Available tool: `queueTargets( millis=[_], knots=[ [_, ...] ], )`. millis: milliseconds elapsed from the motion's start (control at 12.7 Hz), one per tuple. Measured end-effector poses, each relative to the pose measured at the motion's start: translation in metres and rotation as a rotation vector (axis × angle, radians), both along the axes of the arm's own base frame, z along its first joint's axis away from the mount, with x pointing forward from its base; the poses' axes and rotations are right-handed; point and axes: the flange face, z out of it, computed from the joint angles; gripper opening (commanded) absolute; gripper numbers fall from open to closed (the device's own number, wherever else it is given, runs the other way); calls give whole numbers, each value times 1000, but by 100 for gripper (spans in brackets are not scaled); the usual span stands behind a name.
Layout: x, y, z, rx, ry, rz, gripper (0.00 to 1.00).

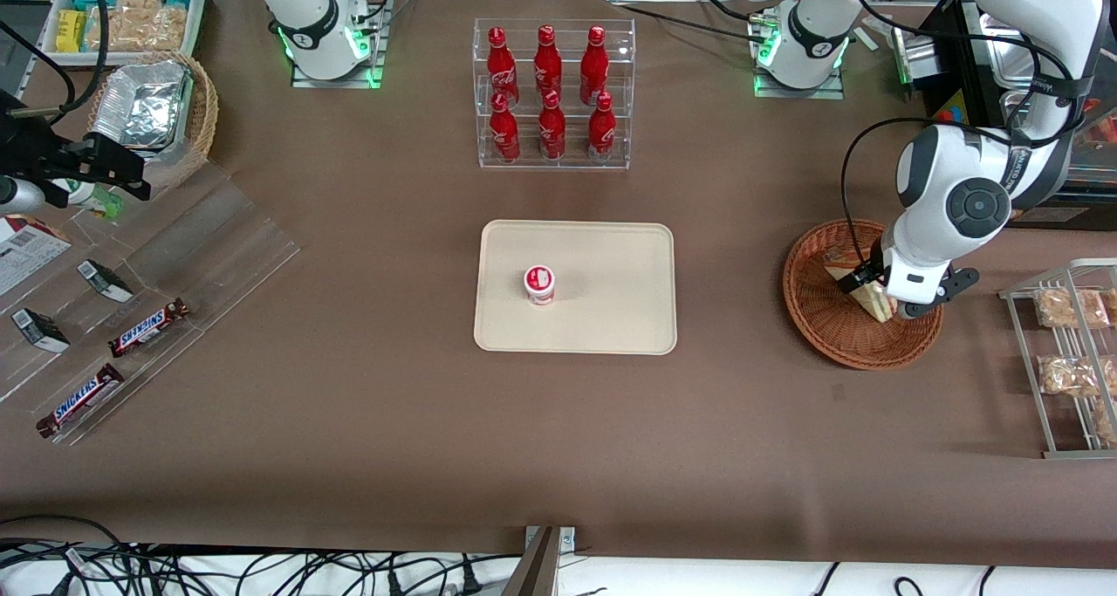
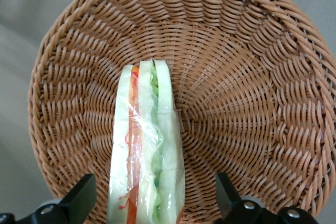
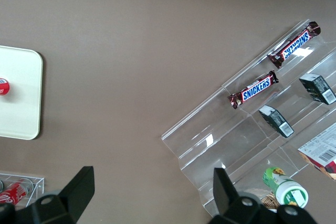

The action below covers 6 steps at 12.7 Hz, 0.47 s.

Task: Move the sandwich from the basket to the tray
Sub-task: 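Lower the open left gripper around the sandwich wedge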

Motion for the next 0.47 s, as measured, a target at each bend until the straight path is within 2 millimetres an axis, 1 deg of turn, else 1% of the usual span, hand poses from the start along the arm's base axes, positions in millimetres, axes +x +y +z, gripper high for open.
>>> queueTargets(
  millis=[158, 237, 316, 474],
  knots=[
    [-3, 0, -5, -3, -11, 10, 81],
    [-4, 0, -6, -2, -13, 25, 73],
    [-5, 0, -7, -2, -14, 31, 69],
    [-5, 3, -6, -1, -16, 46, 56]
  ],
)
